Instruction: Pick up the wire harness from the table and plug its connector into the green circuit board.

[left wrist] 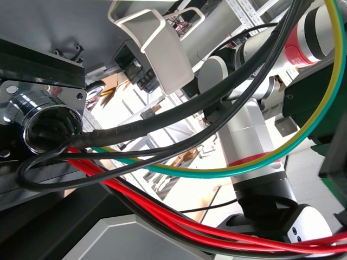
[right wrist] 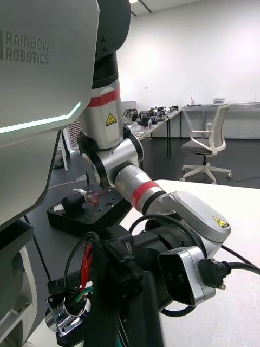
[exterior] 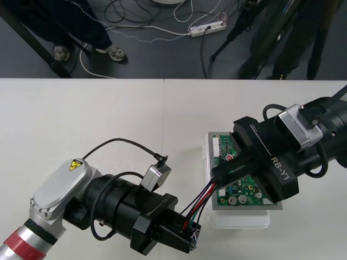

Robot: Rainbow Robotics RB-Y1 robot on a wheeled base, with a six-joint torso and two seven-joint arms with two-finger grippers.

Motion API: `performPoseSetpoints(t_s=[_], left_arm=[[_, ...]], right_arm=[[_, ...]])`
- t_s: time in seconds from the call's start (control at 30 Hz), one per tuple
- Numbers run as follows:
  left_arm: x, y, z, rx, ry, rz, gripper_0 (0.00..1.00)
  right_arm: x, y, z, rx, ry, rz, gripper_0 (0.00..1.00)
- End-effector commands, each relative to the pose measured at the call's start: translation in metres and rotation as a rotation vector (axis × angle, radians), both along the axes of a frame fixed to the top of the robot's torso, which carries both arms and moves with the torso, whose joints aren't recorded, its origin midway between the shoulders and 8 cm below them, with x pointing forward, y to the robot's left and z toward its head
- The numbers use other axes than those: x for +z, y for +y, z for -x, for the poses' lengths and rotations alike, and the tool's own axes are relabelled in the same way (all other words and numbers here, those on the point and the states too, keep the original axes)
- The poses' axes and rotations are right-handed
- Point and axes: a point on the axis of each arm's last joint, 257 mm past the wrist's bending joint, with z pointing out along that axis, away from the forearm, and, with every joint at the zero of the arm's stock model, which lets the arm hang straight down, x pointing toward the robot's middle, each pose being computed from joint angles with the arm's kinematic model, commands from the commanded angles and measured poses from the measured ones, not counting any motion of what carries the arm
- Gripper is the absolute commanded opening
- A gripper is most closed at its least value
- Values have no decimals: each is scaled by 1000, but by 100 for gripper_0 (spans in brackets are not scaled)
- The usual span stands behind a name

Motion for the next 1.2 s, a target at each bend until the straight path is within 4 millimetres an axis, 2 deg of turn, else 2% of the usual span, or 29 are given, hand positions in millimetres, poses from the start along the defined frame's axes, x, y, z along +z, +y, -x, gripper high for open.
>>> performPoseSetpoints(t_s=[0.03,0.07,0.1,0.37,0.53,0.7,0.87,1.2], left_arm=[[13,-1,27,-83,53,32,0],[13,-1,27,-83,53,30,0],[13,-1,27,-83,53,32,0],[13,-1,27,-82,53,31,0],[12,0,27,-81,53,31,0],[12,-1,27,-80,53,33,0],[12,-1,27,-80,52,34,0],[13,-1,28,-81,50,34,0]], right_arm=[[7,-2,1,26,-4,-65,60],[7,-3,-3,20,12,-70,87],[7,-4,-4,16,21,-74,100],[5,-9,-10,-1,24,-66,100],[6,-22,-23,-58,25,-52,100],[6,-29,-26,-81,29,-47,100],[10,-28,-24,-73,28,-61,100],[22,-44,-40,-146,5,-71,100]])
